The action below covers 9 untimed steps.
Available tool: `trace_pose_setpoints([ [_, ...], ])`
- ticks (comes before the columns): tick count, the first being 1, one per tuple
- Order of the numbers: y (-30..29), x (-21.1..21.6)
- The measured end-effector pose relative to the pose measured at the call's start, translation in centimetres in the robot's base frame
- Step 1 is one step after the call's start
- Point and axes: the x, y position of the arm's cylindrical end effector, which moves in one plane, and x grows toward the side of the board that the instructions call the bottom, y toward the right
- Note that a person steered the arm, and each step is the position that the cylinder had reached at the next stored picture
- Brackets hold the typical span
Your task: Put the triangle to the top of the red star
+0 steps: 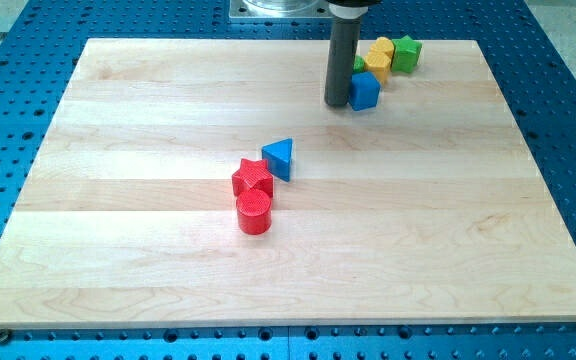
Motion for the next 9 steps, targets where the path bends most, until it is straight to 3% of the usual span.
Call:
trace_pose_setpoints([
  [2,-2.6,12.6],
  [3,-8.4,7.9],
  [4,-6.0,11.8],
  [5,-5.2,21.3],
  [6,-13.0,24.3],
  [7,-12.0,21.6],
  [8,-11.4,25.0],
  [9,-9.2,24.0],
])
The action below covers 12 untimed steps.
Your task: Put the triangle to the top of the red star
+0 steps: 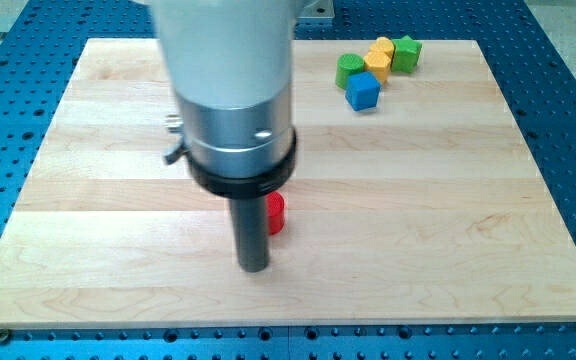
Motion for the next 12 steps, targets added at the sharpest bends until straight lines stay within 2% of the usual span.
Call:
trace_pose_setpoints([
  [2,-0.9,-13.8],
  [5,-2.6,-30.1],
  [6,-3.0,-24.0],
  [7,-0.9,-24.6],
  [9,-0.2,-28.7],
  [10,2.9,-27.3],
  [11,5.9,-30.9],
  [12,3.0,-32.4],
])
